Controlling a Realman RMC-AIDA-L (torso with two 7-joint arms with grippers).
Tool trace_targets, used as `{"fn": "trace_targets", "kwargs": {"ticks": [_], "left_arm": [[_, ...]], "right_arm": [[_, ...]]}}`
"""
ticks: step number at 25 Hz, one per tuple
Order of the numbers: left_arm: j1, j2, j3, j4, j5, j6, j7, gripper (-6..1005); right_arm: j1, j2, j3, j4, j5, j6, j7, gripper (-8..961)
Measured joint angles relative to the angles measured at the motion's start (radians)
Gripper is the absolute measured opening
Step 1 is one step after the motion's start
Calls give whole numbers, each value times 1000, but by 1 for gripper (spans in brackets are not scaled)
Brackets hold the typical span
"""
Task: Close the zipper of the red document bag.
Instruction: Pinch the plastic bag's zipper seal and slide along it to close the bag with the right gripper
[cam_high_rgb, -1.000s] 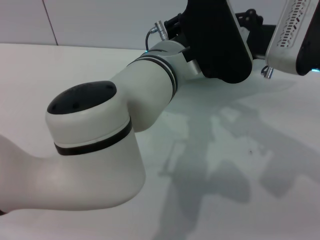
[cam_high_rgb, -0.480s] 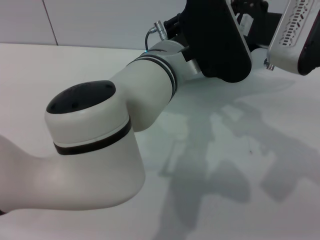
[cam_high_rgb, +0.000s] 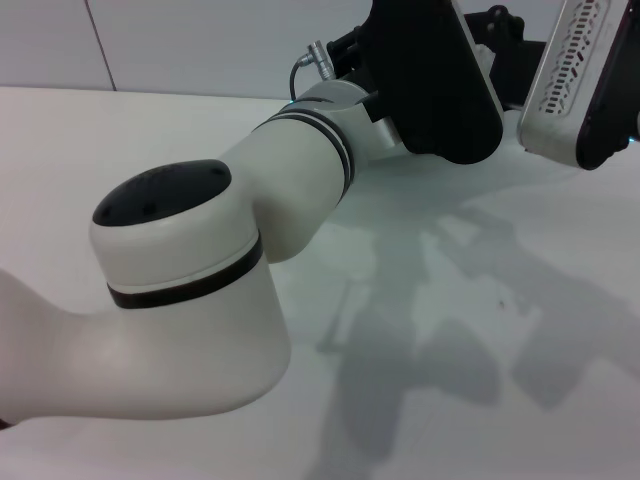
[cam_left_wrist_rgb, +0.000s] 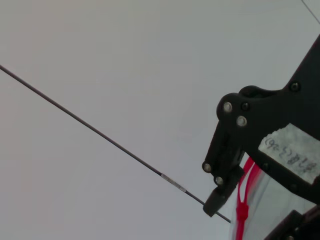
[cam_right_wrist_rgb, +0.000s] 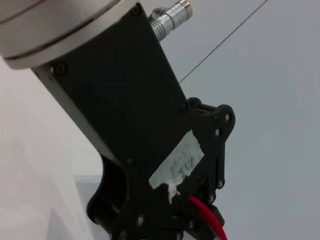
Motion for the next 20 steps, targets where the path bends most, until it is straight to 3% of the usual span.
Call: {"fn": "trace_targets", "kwargs": {"ticks": [20], "left_arm": [[-1,0,1,0,-1,0,0,53]], "right_arm": [[3,0,-9,8,-2,-28,1,362]]}}
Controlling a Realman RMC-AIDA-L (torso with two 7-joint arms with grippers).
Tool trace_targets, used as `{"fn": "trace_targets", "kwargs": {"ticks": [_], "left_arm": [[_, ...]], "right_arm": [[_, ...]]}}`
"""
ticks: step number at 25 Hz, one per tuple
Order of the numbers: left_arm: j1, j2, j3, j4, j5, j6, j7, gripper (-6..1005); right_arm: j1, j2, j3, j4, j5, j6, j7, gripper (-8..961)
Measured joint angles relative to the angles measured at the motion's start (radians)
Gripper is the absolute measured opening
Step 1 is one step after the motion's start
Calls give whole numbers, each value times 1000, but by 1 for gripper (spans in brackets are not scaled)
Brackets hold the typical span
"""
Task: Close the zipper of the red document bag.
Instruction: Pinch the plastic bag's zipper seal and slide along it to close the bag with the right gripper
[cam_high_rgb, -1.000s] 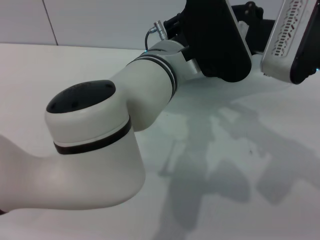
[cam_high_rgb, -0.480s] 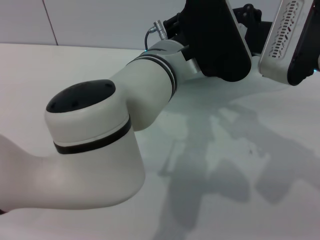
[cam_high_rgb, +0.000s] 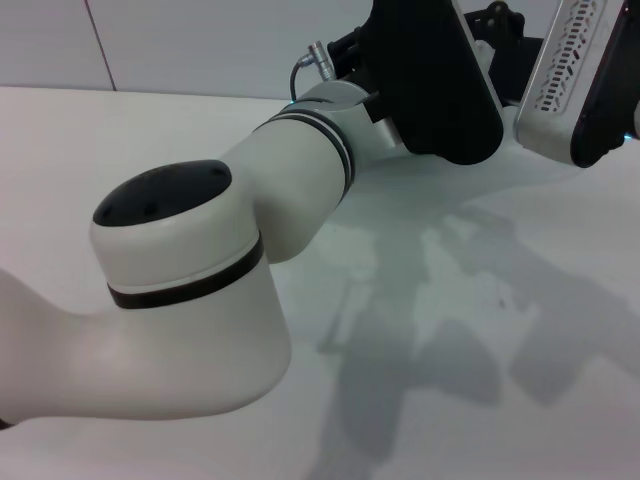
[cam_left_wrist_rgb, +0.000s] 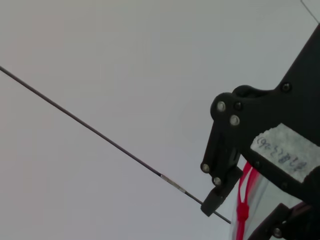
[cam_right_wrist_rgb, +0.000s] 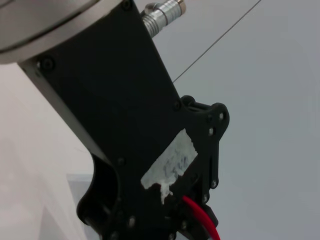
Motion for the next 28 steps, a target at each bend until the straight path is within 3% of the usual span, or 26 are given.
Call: {"fn": "trace_targets", "kwargs": {"ticks": [21,28], "left_arm": [[1,0,-2,6,0,-1,0,53],[1,-1,-2,8,0,0,0,53]], "right_arm": [[1,0,-19,26,0,-25,-2,266],[1,0,-21,26,0,-25,-3,168]]}}
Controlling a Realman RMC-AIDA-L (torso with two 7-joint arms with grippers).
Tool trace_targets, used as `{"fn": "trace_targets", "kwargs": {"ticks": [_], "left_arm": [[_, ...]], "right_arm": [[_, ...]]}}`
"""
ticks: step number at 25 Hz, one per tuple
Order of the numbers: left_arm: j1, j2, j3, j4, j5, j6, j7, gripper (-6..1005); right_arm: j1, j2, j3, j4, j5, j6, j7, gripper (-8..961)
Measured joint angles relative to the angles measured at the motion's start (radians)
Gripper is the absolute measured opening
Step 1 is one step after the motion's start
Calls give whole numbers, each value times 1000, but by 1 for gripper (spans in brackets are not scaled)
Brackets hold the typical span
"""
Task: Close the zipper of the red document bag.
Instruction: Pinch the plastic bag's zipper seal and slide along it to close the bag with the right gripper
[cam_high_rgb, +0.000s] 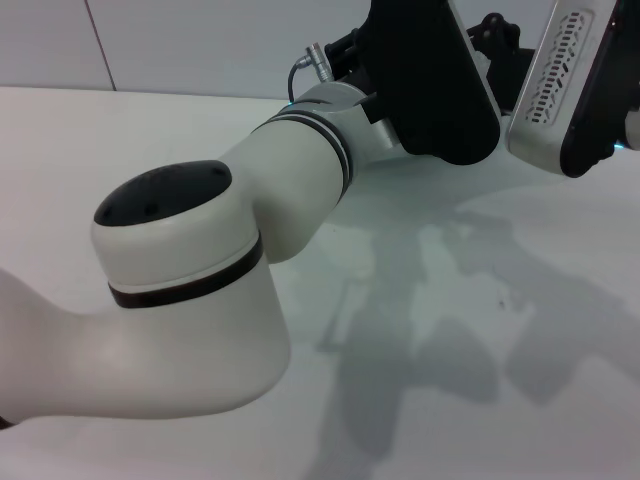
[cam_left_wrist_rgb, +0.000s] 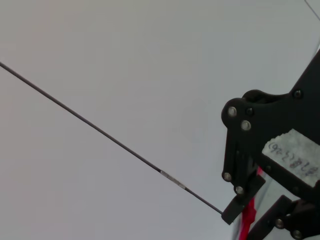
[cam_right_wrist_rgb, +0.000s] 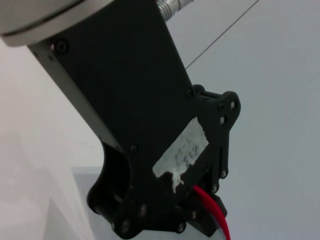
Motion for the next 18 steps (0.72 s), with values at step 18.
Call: {"fn": "trace_targets", "kwargs": {"ticks": [18], "left_arm": [[3,0,0,0,-1,-1,-2,62]], "right_arm": [[0,0,-11,-9,0,0,-2,102]]}}
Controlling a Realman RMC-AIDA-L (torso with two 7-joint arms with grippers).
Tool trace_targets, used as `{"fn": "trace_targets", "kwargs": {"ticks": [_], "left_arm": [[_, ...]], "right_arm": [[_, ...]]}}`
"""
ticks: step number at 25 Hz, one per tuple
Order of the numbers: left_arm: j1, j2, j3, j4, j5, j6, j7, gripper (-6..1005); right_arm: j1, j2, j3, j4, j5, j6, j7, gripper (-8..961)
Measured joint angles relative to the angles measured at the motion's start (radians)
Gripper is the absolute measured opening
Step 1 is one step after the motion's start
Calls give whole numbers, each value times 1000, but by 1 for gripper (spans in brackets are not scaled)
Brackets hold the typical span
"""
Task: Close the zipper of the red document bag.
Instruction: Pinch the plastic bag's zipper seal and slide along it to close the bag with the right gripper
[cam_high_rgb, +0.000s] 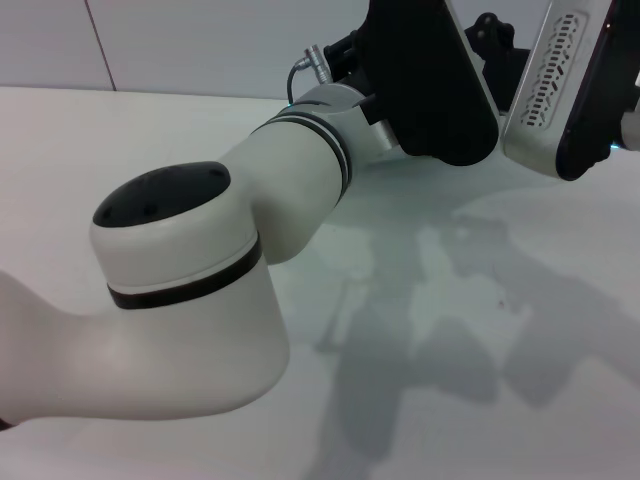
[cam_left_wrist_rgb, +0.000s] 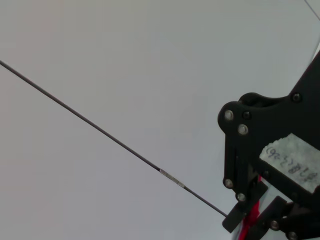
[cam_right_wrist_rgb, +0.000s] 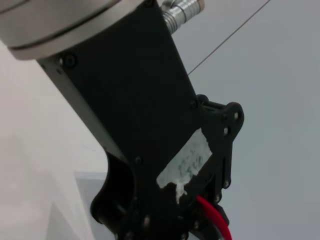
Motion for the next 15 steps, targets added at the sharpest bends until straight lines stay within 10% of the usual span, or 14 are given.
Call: {"fn": "trace_targets", "kwargs": {"ticks": [15], "left_arm": [[39,3,7,-62,48,32,0,70]], "right_arm": [[-2,-3,18,32,-9,-58,-2,67]]}}
